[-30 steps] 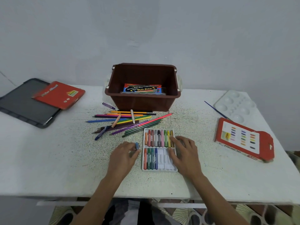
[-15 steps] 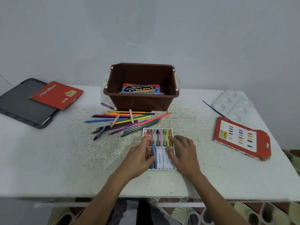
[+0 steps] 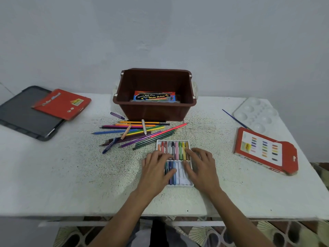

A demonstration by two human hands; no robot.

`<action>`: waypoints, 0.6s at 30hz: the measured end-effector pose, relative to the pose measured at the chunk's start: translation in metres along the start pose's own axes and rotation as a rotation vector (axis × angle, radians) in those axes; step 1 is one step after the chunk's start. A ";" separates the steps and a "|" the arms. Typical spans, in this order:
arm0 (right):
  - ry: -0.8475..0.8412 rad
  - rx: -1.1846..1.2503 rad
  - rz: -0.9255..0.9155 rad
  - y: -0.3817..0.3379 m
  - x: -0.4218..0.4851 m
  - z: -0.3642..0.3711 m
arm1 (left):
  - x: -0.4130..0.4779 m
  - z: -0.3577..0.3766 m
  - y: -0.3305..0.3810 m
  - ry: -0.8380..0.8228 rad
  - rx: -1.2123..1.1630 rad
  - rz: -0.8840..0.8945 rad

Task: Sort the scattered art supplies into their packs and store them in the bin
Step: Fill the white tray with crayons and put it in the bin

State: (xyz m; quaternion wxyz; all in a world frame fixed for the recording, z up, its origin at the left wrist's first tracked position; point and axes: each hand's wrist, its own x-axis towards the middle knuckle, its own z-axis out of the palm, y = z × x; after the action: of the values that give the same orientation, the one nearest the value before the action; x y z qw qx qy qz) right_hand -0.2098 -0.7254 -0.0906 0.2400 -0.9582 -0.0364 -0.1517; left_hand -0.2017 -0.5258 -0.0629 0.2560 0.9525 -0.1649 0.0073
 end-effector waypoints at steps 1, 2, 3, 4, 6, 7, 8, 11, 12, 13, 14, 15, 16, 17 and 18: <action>0.001 0.000 -0.002 0.000 0.000 0.000 | 0.001 0.000 -0.001 0.015 0.012 -0.014; 0.000 -0.001 -0.002 0.000 0.000 0.000 | 0.002 0.000 -0.002 0.019 0.030 -0.030; -0.002 -0.002 -0.002 0.000 0.000 0.000 | 0.004 0.000 -0.002 0.016 0.052 -0.046; -0.002 -0.004 -0.001 0.000 0.000 0.000 | 0.007 0.000 -0.003 0.015 0.072 -0.056; -0.005 -0.004 0.001 0.000 0.000 -0.001 | 0.010 0.000 -0.004 0.017 0.104 -0.060; -0.008 -0.004 0.002 0.000 0.000 -0.001 | 0.011 0.000 -0.005 0.016 0.114 -0.059; -0.010 -0.005 0.002 -0.001 0.000 -0.001 | 0.011 0.001 -0.007 0.019 0.119 -0.055; -0.004 -0.004 0.004 -0.001 0.001 -0.002 | 0.009 0.005 -0.014 0.056 0.120 -0.034; -0.005 -0.004 0.003 -0.001 0.001 -0.002 | 0.008 0.006 -0.016 0.066 0.120 -0.029; -0.008 -0.002 0.001 -0.001 0.000 -0.002 | 0.008 0.006 -0.018 0.071 0.121 -0.024; -0.012 0.002 0.001 -0.001 0.000 -0.003 | 0.008 0.006 -0.020 0.078 0.117 -0.023; -0.017 0.008 0.001 -0.001 0.000 -0.003 | 0.009 0.005 -0.022 0.088 0.107 -0.030; -0.020 0.017 0.001 -0.001 0.001 -0.004 | 0.011 0.002 -0.025 0.101 0.093 -0.047; -0.022 0.029 0.000 -0.001 0.001 -0.005 | 0.014 -0.001 -0.028 0.121 0.081 -0.069; -0.024 0.047 -0.002 -0.001 0.001 -0.006 | 0.019 -0.005 -0.031 0.145 0.076 -0.093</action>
State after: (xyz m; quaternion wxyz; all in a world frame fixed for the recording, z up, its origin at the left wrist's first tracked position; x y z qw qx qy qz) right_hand -0.2107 -0.7271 -0.0845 0.2619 -0.9540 -0.0438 -0.1393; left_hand -0.1735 -0.5040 -0.0719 0.2310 0.9651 -0.1011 0.0707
